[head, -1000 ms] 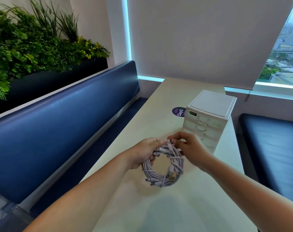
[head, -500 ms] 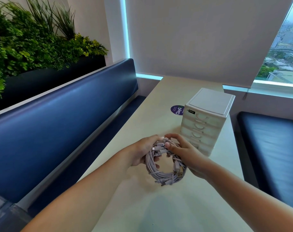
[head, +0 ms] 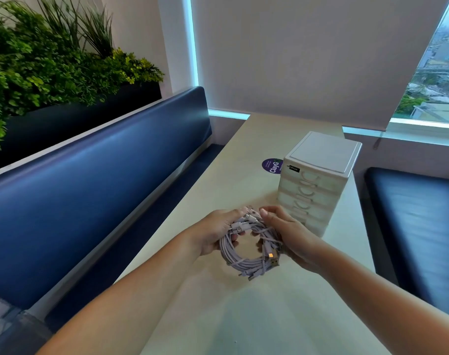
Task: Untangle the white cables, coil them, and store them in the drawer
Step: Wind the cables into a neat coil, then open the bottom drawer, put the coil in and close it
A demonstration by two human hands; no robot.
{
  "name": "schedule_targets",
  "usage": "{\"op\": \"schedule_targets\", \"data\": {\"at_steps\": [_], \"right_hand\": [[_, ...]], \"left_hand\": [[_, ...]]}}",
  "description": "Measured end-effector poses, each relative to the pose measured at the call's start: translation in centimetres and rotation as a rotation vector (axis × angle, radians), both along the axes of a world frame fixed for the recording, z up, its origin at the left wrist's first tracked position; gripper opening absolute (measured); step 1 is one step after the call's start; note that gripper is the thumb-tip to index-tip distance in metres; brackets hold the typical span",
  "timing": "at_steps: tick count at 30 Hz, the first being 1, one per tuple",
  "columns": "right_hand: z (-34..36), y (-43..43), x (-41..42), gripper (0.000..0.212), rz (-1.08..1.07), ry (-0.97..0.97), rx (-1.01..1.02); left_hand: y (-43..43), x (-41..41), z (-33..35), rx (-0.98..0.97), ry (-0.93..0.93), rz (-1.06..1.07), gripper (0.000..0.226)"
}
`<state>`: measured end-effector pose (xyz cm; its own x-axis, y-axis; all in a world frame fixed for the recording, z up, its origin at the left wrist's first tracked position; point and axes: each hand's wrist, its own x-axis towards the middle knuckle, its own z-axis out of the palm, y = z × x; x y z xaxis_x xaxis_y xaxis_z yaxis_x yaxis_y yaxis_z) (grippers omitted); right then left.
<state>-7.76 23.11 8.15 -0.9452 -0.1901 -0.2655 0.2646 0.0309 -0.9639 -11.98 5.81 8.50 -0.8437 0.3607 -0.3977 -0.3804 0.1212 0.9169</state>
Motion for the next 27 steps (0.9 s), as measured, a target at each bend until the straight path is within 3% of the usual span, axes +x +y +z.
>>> {"op": "schedule_targets", "data": {"at_steps": [9,13,17,22,27], "right_hand": [[-2.1,-0.1,0.3,0.020,-0.102,0.092,0.068],[-3.1,0.2,0.5,0.019,-0.072,0.104,0.118],[-3.5,0.7,0.3,0.019,-0.067,0.066,0.119],[-4.3,0.8,0.2,0.018,-0.008,0.079,0.273],[-5.6,1.8,0.2,0.015,0.040,0.067,0.325]], "left_hand": [[0.5,0.7,-1.8,-0.022,-0.072,-0.024,0.036],[0.5,0.5,-2.3,0.020,-0.081,-0.072,0.029],[1.0,0.5,-3.2,0.174,-0.103,0.087,0.019],[2.3,1.0,-4.0,0.157,-0.122,0.195,0.019],[1.9,0.9,-4.3,0.074,-0.254,-0.053,0.029]]}}
